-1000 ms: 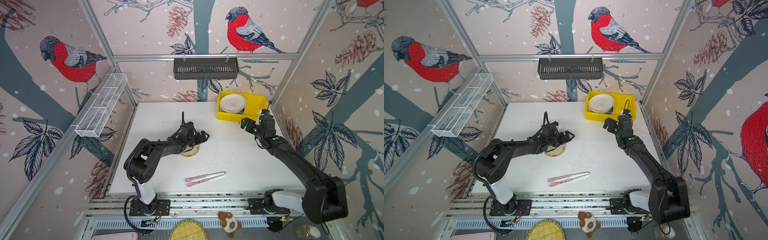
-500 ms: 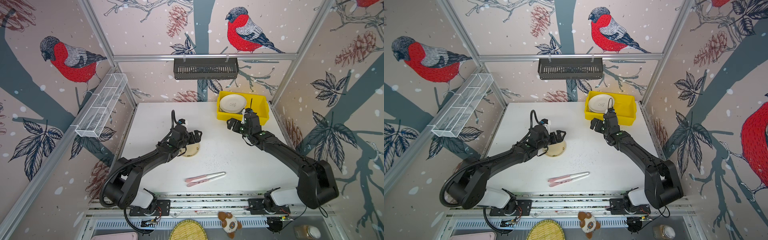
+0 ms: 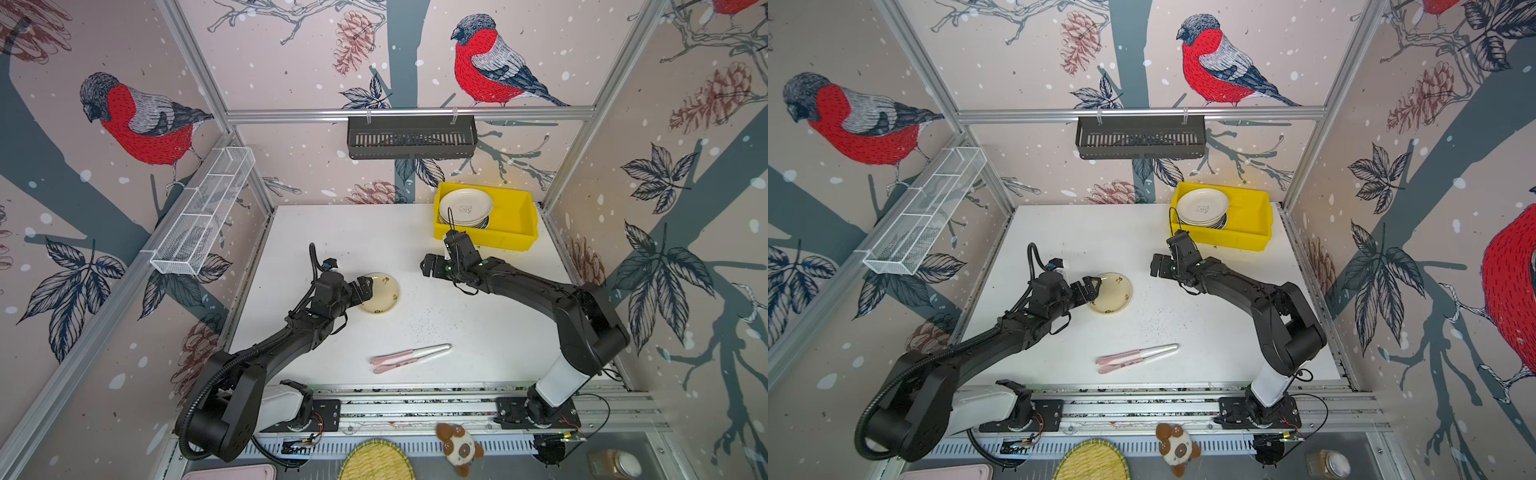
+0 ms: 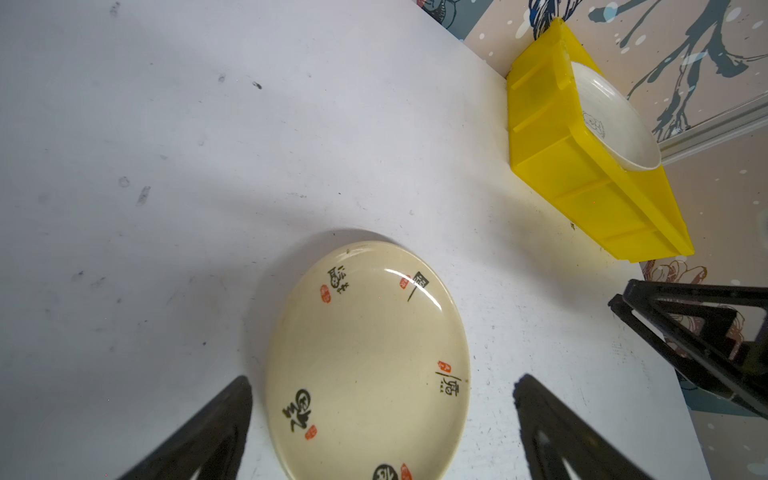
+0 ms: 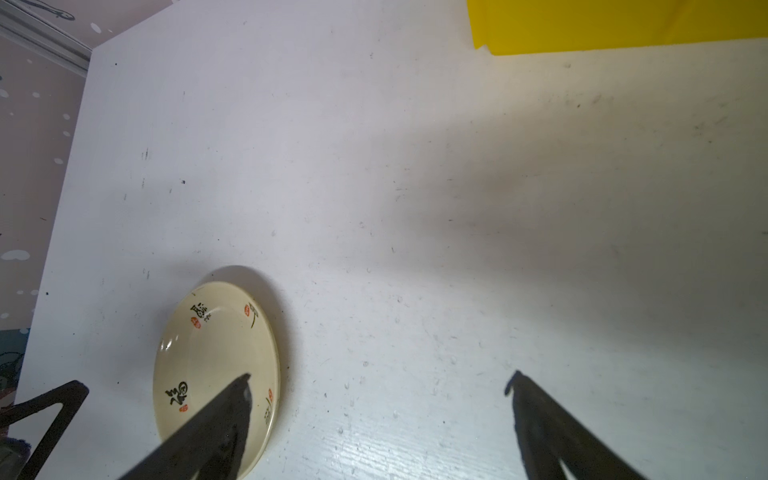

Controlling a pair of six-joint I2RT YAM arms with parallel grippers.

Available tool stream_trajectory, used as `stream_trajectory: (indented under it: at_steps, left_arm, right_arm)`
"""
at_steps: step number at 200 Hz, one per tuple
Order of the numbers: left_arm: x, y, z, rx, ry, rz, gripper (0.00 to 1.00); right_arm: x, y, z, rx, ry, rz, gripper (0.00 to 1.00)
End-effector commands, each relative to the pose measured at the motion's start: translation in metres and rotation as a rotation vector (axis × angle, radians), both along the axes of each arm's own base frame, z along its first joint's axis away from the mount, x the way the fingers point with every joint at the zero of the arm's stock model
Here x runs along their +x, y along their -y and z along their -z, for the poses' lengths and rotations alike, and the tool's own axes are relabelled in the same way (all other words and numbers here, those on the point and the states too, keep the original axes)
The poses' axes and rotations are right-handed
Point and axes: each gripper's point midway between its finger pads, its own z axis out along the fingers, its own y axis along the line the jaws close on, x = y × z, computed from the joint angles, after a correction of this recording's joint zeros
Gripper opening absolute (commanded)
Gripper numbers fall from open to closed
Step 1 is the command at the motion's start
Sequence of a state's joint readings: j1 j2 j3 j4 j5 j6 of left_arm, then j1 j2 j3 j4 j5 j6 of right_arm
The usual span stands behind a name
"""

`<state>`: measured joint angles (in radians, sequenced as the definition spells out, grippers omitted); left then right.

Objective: Place the plates into the plastic bin on the countertop
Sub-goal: 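Close the left gripper on the calligraphy plate's rim and tilt it up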

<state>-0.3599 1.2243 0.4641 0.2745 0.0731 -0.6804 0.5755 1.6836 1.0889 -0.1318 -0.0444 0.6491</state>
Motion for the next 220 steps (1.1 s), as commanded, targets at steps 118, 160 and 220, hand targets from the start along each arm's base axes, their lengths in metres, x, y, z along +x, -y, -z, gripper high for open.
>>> stream_trajectory:
  at_steps: [118,160,220]
  left_arm:
    - [-0.012,-0.024,0.020,-0.196,-0.006,-0.037,0.50]
    - [-0.008,-0.019,0.032,-0.280,-0.079,0.004,0.50]
    - [-0.001,-0.003,0.051,-0.309,-0.139,0.099,0.34]
  right_arm:
    - [0.012,0.000,-0.024,-0.027,0.041,-0.043,0.97]
    - [0.010,0.004,-0.032,-0.029,0.056,-0.032,0.97]
    - [0.009,0.010,-0.033,-0.032,0.055,-0.021,0.98]
